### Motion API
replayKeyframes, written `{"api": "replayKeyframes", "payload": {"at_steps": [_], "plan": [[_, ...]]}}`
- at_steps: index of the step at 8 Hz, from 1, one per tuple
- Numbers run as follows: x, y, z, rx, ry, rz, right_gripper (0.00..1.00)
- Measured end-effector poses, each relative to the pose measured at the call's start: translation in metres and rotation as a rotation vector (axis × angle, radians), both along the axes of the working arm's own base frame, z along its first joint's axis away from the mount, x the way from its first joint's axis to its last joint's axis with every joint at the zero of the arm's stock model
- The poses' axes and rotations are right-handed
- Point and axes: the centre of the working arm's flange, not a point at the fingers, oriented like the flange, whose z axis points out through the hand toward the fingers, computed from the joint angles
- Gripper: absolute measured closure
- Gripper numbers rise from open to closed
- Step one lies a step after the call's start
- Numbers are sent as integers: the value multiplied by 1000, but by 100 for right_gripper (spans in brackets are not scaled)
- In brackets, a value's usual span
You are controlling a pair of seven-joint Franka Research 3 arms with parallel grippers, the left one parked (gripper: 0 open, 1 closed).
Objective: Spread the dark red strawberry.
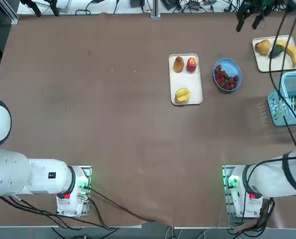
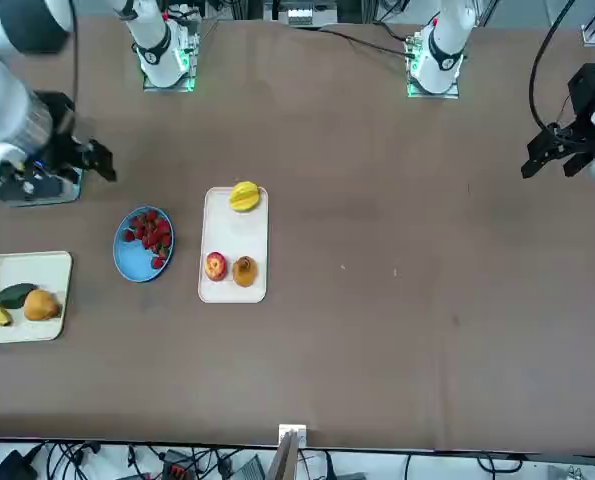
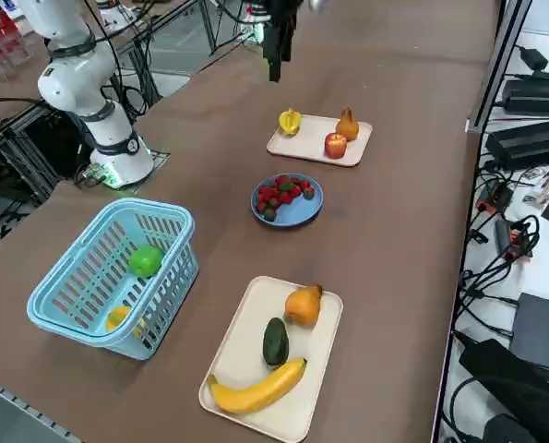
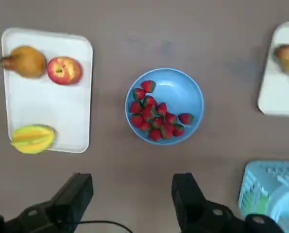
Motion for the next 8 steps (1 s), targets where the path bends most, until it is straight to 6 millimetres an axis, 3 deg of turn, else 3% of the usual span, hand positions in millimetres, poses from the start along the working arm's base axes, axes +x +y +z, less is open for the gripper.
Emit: {"api": "replayKeyframes", "payload": {"at_steps": [5,8], "plan": [[-17,-2,-135,54,-24,528,0],[-27,-4,-189,63,-77,834,0]]}}
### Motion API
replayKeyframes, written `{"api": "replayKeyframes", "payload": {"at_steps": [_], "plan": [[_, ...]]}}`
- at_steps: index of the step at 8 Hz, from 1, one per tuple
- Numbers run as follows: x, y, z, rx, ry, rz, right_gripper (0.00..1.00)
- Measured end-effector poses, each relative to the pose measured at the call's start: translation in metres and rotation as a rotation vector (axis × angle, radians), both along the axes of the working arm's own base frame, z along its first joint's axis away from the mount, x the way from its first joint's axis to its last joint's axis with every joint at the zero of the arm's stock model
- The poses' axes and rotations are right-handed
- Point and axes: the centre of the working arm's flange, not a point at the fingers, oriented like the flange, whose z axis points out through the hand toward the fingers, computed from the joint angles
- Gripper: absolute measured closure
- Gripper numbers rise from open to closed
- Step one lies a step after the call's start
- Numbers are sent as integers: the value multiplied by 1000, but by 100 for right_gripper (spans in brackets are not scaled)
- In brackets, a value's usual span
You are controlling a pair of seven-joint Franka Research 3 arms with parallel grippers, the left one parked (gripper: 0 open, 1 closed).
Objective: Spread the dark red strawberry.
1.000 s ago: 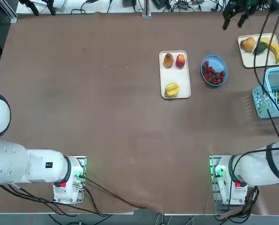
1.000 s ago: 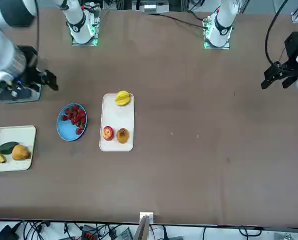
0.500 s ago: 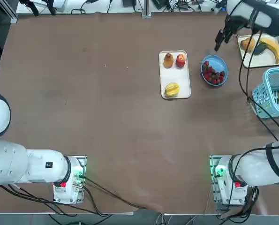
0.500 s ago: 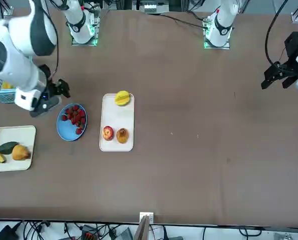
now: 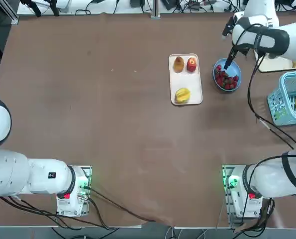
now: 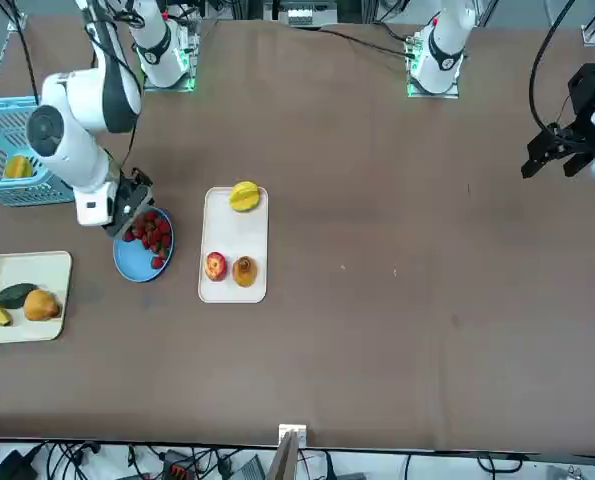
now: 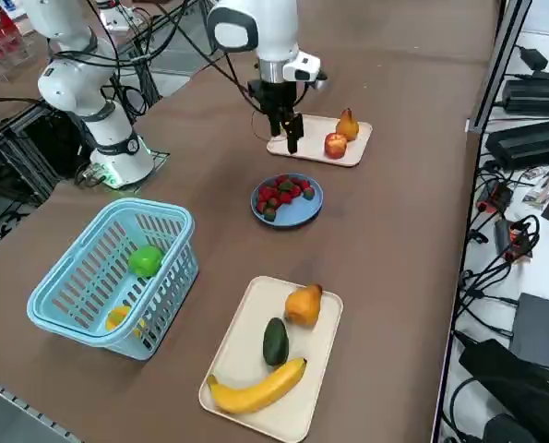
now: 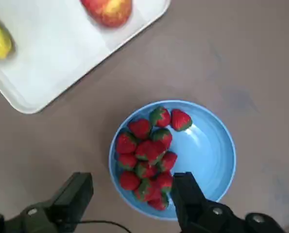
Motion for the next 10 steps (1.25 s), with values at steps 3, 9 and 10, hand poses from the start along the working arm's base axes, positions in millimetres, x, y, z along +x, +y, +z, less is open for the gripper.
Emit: {"api": "replayKeyframes", "payload": {"at_steps": [3,9,10], "plan": [[5,-1,-41,-4,10,198,2],[9,-6,-85,-10,22,253,13],[9,-6,-87,-11,24,253,17]]}}
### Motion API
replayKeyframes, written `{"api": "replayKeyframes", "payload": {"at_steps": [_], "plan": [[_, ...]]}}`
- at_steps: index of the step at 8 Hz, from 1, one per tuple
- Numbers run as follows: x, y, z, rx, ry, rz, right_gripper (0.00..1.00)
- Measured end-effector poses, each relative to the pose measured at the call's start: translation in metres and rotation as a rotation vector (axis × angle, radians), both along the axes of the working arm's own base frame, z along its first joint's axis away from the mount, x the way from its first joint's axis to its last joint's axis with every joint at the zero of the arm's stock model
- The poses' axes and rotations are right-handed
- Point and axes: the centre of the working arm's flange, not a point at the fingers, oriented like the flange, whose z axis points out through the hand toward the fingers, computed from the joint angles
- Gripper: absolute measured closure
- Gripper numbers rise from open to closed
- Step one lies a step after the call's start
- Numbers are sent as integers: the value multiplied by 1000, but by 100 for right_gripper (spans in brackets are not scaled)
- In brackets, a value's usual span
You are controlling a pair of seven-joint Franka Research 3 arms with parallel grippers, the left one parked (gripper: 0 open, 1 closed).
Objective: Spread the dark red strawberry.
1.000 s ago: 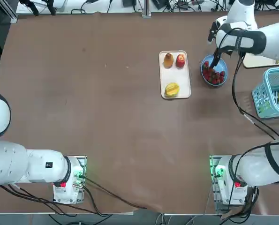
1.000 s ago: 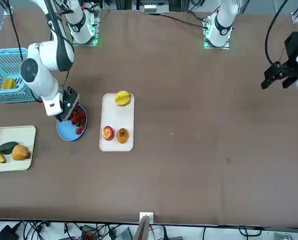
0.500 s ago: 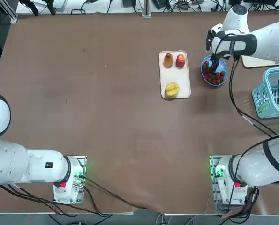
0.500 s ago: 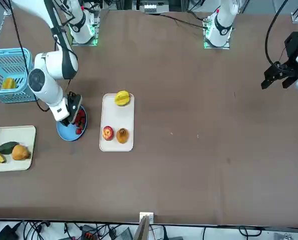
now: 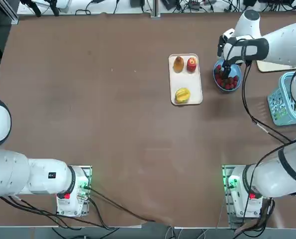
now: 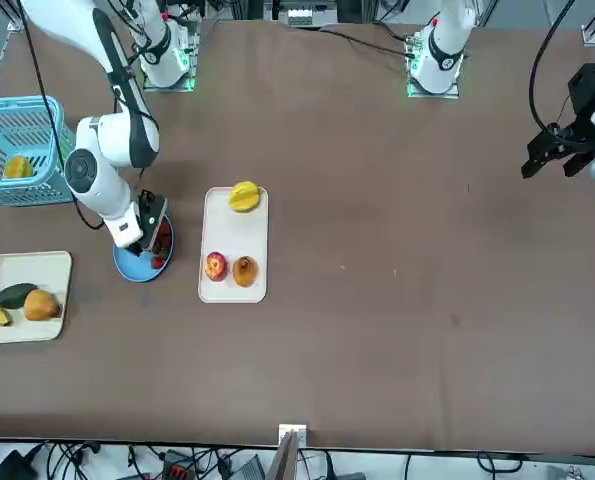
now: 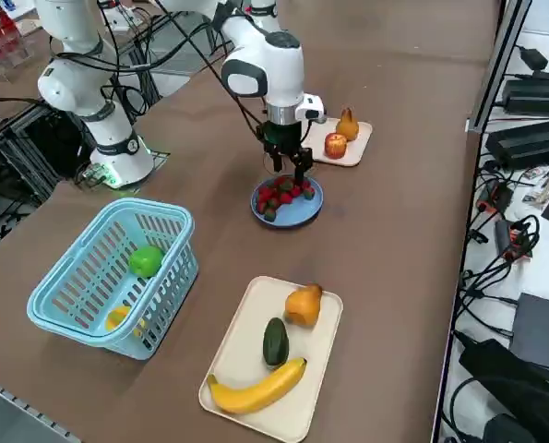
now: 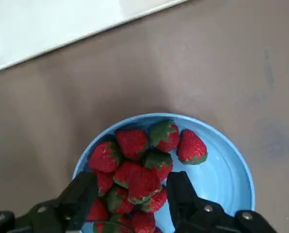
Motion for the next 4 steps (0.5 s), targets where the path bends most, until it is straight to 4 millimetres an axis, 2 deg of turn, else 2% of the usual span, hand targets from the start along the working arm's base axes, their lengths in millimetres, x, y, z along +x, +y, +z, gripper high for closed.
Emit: {"api": "replayKeyframes", "payload": {"at_steps": [4], "plan": [[-1,-6,-10,-5,14,-8,33]]}}
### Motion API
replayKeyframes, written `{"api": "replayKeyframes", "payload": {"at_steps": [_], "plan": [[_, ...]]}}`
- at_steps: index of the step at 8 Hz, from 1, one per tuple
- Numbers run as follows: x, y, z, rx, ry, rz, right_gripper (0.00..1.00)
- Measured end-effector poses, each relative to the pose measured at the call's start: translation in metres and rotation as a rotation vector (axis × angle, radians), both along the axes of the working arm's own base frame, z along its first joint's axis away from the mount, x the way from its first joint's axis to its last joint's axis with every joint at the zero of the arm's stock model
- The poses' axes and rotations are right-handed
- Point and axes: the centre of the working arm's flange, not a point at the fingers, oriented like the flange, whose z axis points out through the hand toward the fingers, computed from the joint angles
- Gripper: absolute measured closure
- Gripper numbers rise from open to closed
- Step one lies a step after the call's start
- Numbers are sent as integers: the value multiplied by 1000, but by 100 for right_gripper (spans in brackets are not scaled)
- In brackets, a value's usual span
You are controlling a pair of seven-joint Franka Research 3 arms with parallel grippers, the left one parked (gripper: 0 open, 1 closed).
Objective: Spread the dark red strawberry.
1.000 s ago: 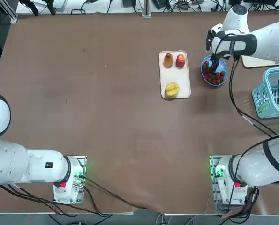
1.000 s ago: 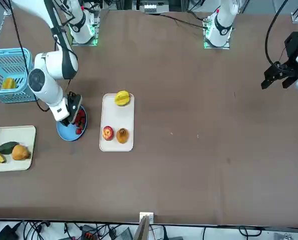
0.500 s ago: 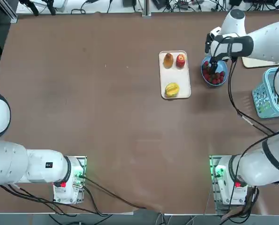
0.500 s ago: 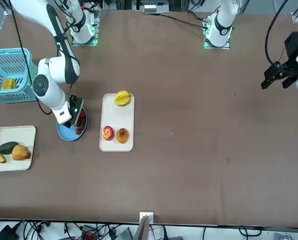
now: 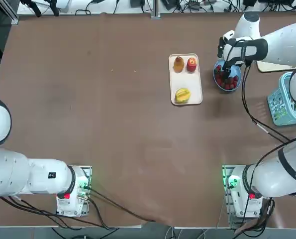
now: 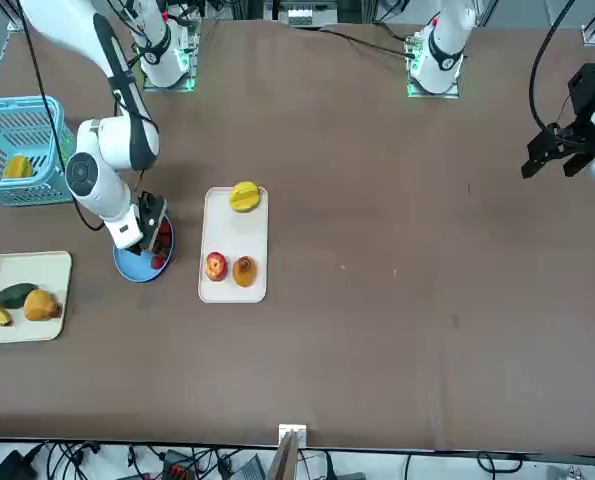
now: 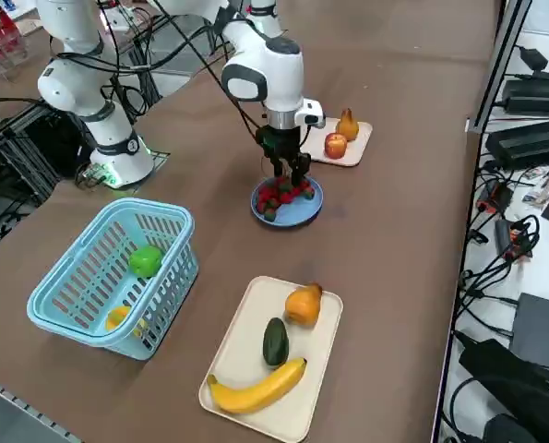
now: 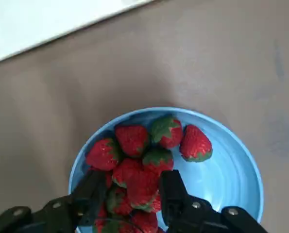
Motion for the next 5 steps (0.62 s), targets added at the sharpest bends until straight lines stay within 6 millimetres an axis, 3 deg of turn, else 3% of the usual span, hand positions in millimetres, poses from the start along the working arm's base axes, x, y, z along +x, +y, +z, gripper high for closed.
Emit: {"api": "replayKeyframes", "payload": {"at_steps": [5], "plan": [[2,-12,-2,-2,-3,-20,43]]}}
